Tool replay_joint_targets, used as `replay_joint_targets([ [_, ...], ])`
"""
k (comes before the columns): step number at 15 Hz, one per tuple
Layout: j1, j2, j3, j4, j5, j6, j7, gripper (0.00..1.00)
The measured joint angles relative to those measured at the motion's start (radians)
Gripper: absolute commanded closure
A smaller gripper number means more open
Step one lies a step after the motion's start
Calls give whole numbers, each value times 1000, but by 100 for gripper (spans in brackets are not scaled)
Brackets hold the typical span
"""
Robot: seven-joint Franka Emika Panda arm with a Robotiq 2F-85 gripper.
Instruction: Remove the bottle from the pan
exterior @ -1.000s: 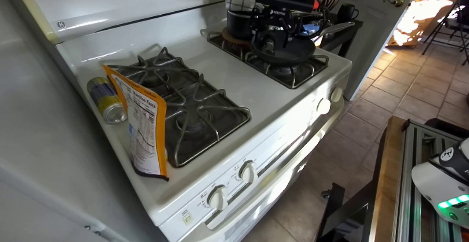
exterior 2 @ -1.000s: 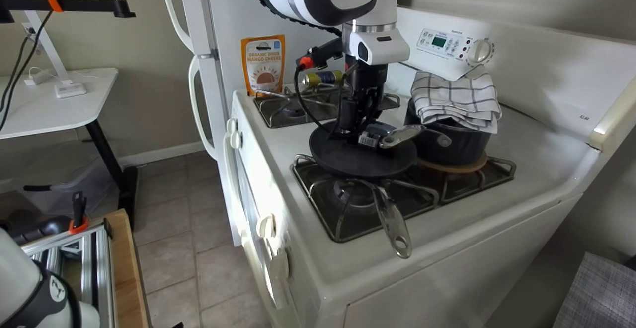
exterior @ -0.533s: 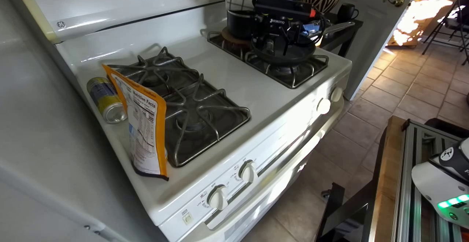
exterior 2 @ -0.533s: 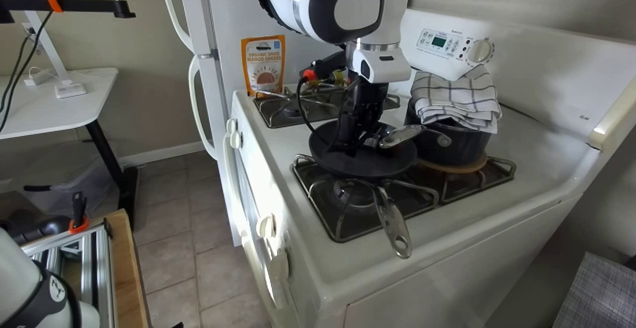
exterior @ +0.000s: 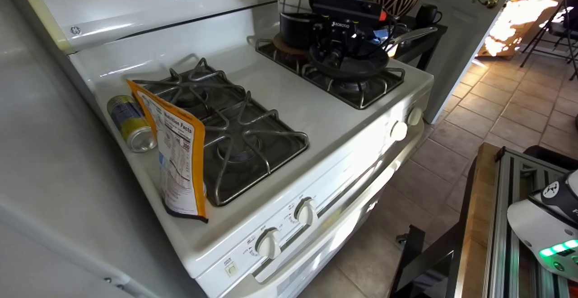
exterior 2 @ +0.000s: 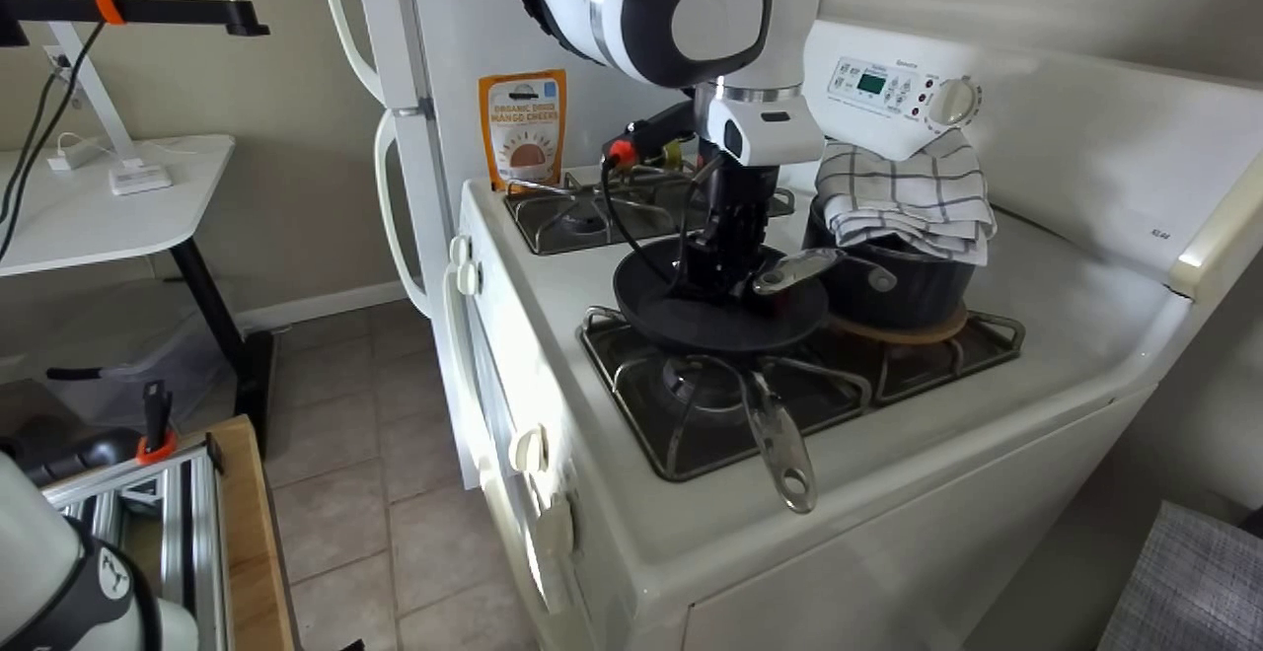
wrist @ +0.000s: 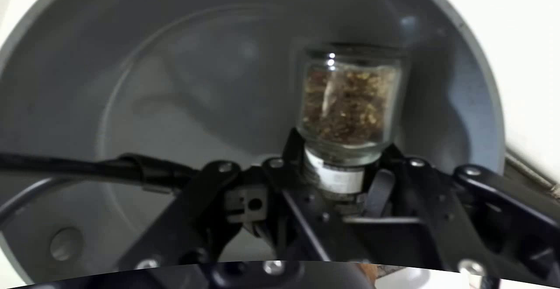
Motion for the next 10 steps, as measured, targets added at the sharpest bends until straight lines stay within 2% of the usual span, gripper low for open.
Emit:
replay_joint_targets([
  [6, 21, -26, -2, 0, -1, -24, 0, 91],
  [10, 53, -134, 6, -24, -22, -50, -3, 91],
])
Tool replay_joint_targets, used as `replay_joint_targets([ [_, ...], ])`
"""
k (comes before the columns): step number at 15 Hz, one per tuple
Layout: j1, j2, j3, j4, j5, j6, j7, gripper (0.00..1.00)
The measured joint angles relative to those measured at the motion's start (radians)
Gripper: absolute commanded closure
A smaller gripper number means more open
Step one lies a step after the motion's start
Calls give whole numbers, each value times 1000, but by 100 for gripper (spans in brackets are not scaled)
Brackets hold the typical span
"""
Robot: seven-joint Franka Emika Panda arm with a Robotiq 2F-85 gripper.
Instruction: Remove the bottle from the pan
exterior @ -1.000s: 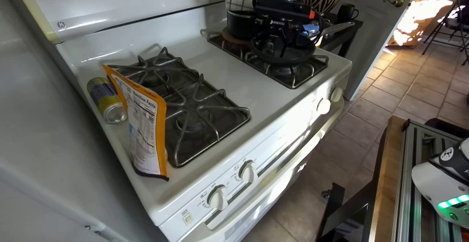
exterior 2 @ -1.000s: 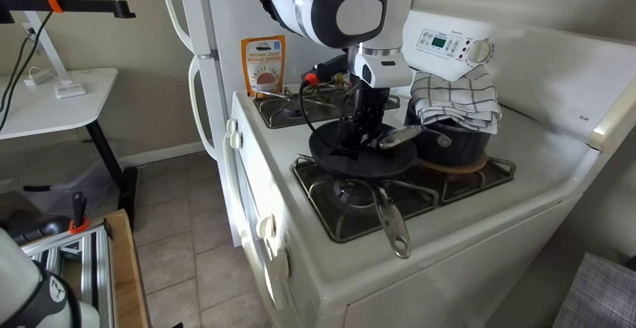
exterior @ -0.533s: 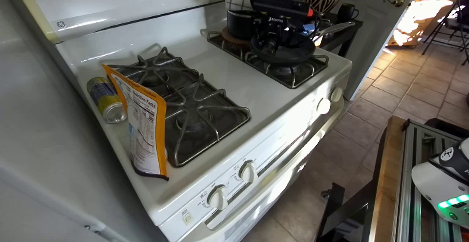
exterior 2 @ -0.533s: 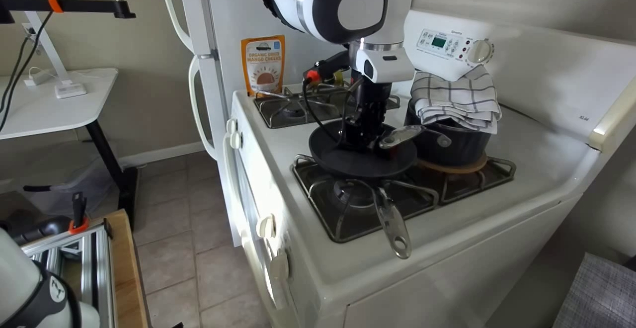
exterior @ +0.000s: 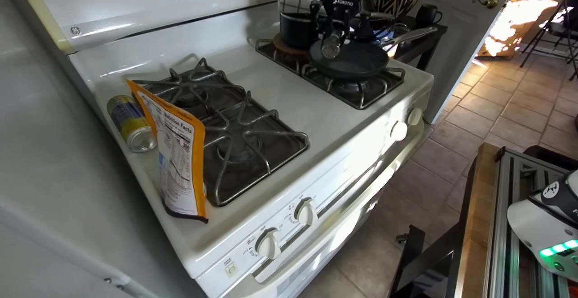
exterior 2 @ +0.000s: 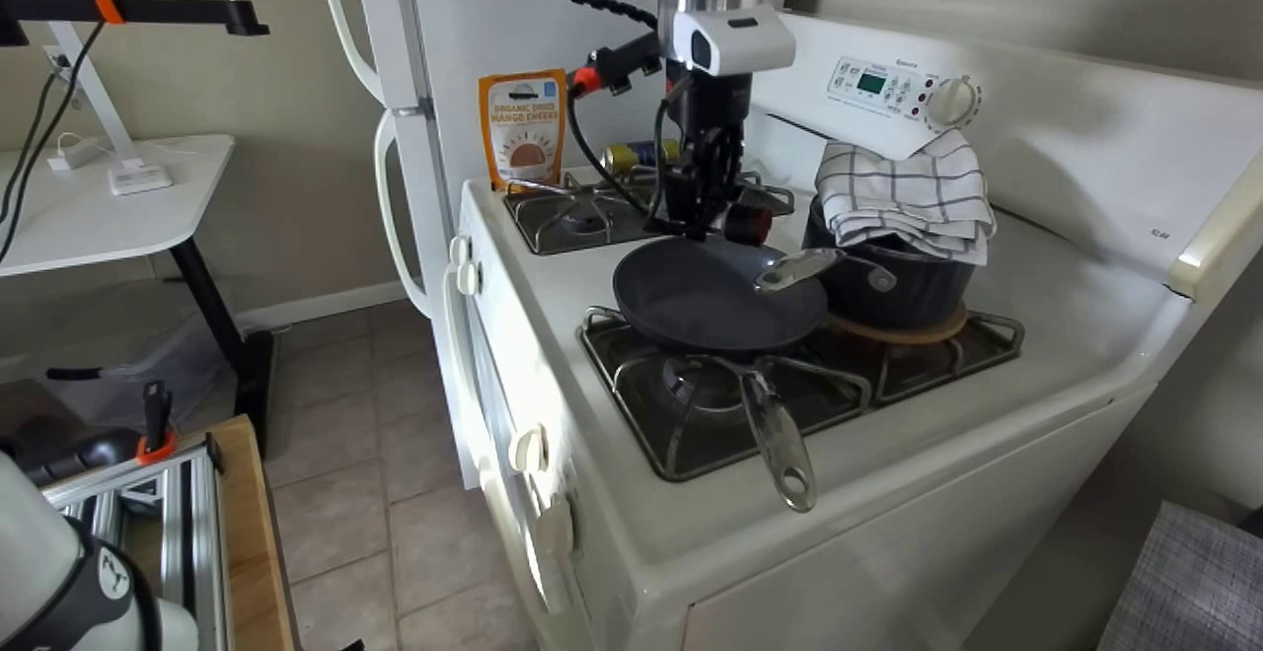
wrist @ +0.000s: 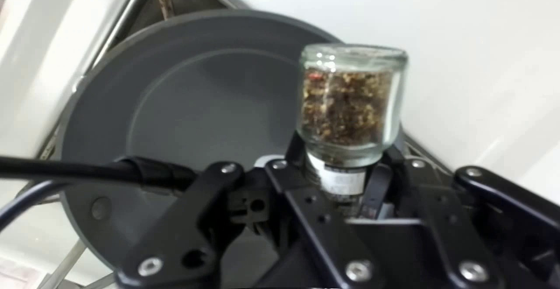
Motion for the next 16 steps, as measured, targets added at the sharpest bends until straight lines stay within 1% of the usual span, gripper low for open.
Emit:
replay_joint_targets([
  [3, 26, -82, 32, -6, 0, -20, -33, 91],
  [5, 49, -108, 64, 2, 15, -26, -85, 91],
  [6, 61, -114, 77, 7, 33, -26, -113, 66],
  [9, 64, -114, 85, 10, 37, -26, -116, 66],
  [10, 59, -111, 84, 10, 37, -26, -116, 91],
  [13, 55, -106, 83, 11, 38, -25, -123, 91],
  [16, 70, -72, 96, 27, 63, -27, -201, 91],
])
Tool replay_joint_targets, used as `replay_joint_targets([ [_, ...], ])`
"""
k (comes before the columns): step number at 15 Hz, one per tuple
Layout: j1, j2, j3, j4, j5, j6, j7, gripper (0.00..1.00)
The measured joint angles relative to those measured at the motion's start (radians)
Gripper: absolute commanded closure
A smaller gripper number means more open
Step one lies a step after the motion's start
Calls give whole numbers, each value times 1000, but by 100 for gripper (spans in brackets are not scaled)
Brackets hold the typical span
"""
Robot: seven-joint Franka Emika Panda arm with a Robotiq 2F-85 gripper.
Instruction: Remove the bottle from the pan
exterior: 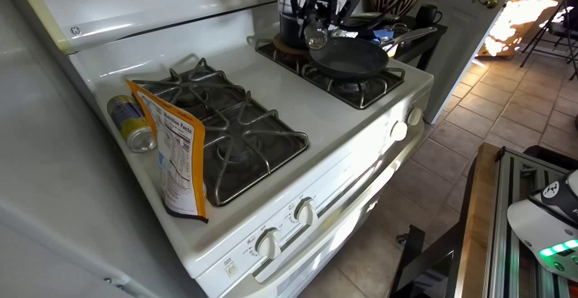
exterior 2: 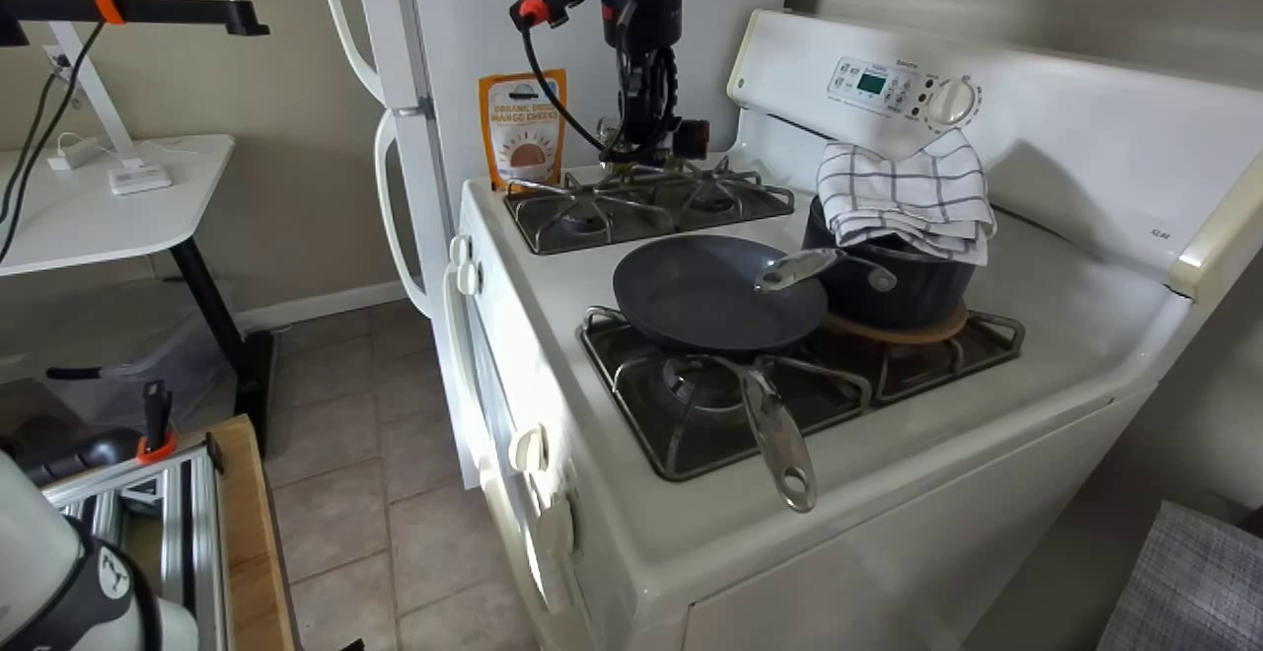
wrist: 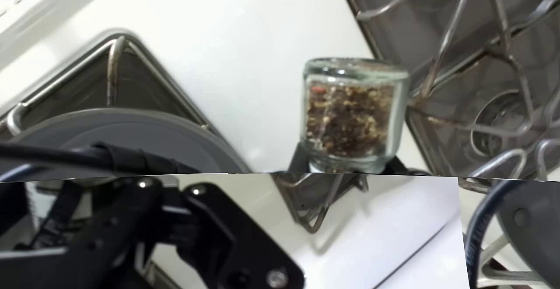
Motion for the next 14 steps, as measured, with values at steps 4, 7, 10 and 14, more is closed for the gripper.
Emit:
replay_joint_targets([
  [4, 34, 88, 26, 36, 57, -68, -119, 91],
  [7, 45, 138, 30, 52, 62, -143, -164, 91],
  [10, 46, 153, 30, 49, 61, -204, -201, 91],
  [14, 47, 141, 29, 44, 64, -217, -216, 91],
])
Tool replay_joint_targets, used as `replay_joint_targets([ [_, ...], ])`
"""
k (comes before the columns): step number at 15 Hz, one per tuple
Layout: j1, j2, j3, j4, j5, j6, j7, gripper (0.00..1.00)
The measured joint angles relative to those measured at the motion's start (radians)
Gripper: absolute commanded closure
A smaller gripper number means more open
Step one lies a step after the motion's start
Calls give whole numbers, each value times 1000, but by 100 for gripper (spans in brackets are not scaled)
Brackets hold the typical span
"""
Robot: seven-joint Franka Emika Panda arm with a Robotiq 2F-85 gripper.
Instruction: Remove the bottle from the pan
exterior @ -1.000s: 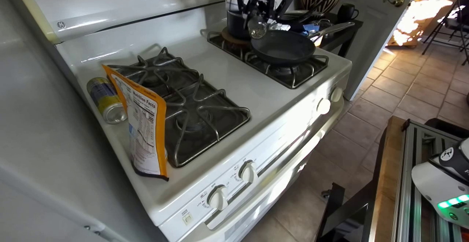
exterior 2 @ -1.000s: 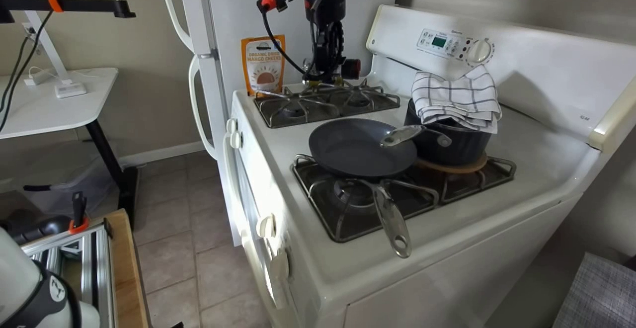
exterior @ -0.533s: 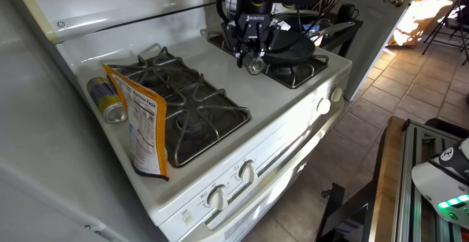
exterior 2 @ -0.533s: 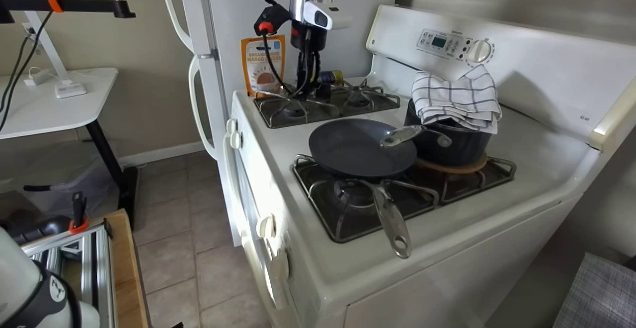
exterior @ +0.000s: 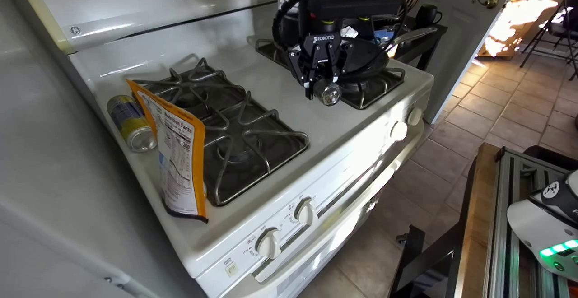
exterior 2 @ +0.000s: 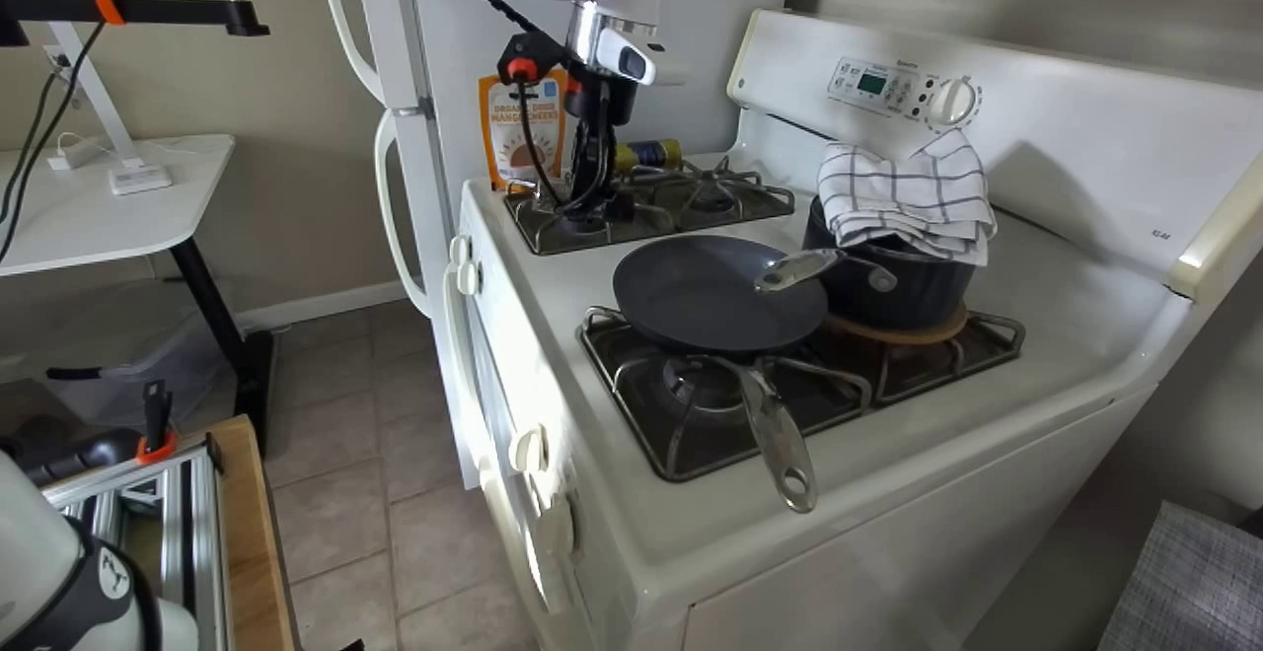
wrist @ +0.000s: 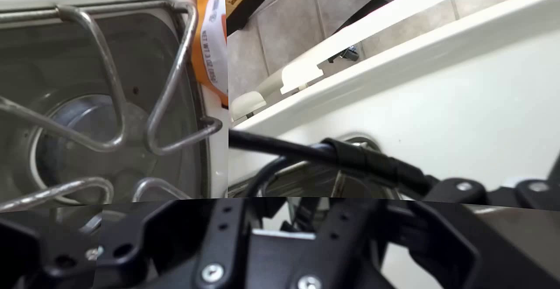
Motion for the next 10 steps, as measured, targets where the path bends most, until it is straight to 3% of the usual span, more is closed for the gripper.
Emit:
replay_joint_targets([
  [3, 1, -4, 0, 0, -6, 0, -2, 91],
  [10, 41, -5, 16, -53, -117, 55, -153, 91],
])
